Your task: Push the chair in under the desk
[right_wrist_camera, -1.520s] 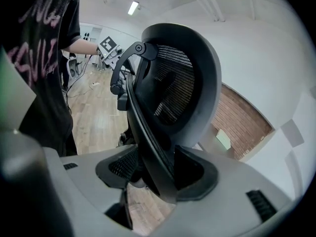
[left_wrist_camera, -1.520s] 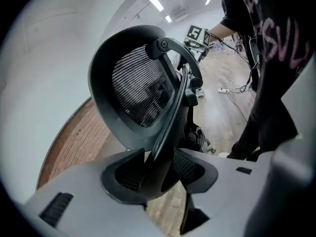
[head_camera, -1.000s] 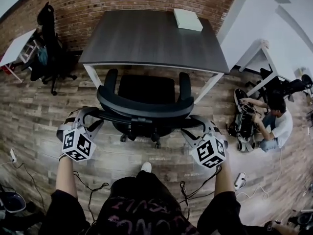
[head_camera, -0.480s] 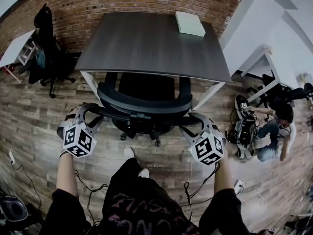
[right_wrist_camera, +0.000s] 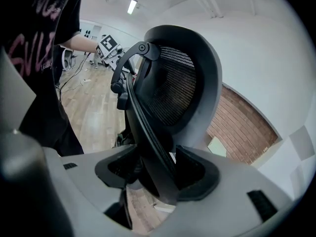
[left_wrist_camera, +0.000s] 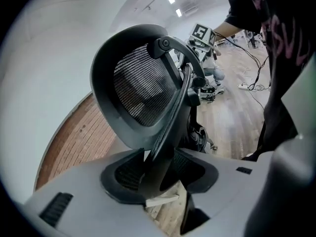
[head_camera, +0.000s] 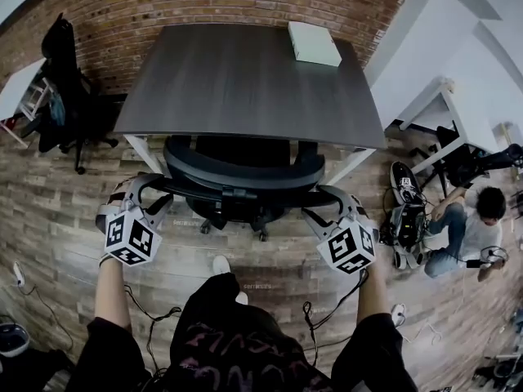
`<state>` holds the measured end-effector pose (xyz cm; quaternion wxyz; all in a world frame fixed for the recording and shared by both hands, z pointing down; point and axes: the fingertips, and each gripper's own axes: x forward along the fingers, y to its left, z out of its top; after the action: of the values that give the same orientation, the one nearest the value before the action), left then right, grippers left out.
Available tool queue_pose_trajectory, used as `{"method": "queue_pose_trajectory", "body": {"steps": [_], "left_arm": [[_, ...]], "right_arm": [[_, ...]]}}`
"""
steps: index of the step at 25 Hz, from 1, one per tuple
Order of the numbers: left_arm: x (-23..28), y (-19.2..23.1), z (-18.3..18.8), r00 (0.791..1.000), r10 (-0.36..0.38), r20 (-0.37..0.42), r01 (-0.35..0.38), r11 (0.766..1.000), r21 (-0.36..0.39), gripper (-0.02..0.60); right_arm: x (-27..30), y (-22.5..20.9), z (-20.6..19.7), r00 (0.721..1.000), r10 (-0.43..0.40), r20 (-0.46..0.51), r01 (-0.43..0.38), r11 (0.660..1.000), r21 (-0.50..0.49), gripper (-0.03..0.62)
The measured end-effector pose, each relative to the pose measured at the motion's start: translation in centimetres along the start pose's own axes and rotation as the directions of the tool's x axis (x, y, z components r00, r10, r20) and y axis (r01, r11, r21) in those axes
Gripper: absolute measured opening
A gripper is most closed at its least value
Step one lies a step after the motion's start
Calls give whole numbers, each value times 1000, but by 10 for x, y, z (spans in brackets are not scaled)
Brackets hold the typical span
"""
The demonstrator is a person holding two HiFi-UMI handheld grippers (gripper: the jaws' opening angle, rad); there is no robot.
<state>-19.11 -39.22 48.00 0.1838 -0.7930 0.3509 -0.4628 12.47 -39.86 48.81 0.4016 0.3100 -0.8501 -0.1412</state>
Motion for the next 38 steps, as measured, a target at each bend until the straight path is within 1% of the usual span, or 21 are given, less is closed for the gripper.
{"method": "queue_pose_trajectory", "body": {"steps": [6,10,12,15,23,31,36,38], "left_arm": [[29,21,-4,1000,-2,22,2,1000,12,201],[55,52,-3,1000,-19,24,18,1000,26,201],[64,61,-3,999,-29,29,28,999,33,199],[78,74,-3,999,-26,34,25,999,43,199],[109,101,2,999,-26,31,25,999,31,199],[128,117,5,1000,-22,12,22,1000,19,199],[137,128,4,1000,-19,8,19,1000,7,199],[139,129,5,1000,-20,19,20,1000,4,201]], "right_arm": [[26,-19,-3,1000,-15,-27,16,1000,10,249],[48,-47,2,999,-23,-47,24,999,21,249],[56,-56,3,998,-27,-52,28,999,24,250],[68,-69,3,998,-38,-53,40,999,22,252],[93,-104,0,997,-42,-63,43,999,18,255],[112,-125,-2,997,-44,-71,44,999,0,255],[123,-138,0,996,-40,-75,40,999,-8,255],[126,-142,-2,995,-48,-85,47,999,-19,255]]}}
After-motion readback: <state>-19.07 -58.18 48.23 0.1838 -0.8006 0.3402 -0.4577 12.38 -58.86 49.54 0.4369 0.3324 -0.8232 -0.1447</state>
